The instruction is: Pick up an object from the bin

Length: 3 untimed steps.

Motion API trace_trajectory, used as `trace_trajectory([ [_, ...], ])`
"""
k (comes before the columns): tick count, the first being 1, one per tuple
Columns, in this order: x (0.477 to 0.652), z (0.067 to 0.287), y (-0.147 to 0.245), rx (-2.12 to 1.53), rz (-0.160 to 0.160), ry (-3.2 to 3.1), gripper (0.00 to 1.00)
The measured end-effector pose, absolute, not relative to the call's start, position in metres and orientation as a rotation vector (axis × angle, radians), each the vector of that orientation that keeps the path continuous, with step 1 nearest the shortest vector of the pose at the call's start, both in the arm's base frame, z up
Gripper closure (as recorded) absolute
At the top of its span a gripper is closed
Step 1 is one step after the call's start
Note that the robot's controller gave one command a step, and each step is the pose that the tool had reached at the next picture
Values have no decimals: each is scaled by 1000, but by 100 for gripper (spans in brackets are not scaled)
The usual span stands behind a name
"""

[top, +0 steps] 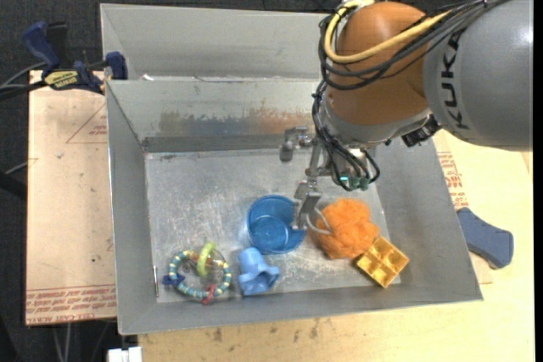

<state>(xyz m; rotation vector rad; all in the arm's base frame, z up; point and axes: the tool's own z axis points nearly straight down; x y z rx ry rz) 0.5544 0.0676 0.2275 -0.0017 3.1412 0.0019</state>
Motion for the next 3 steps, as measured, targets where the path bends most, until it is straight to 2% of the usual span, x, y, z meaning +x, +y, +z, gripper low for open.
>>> trace_trajectory([
  [1,555,228,67,0,2,3141,0],
  [2,555,187,63,34,4,3132,0],
  [3,597,79,36,-76,3,3140,100],
])
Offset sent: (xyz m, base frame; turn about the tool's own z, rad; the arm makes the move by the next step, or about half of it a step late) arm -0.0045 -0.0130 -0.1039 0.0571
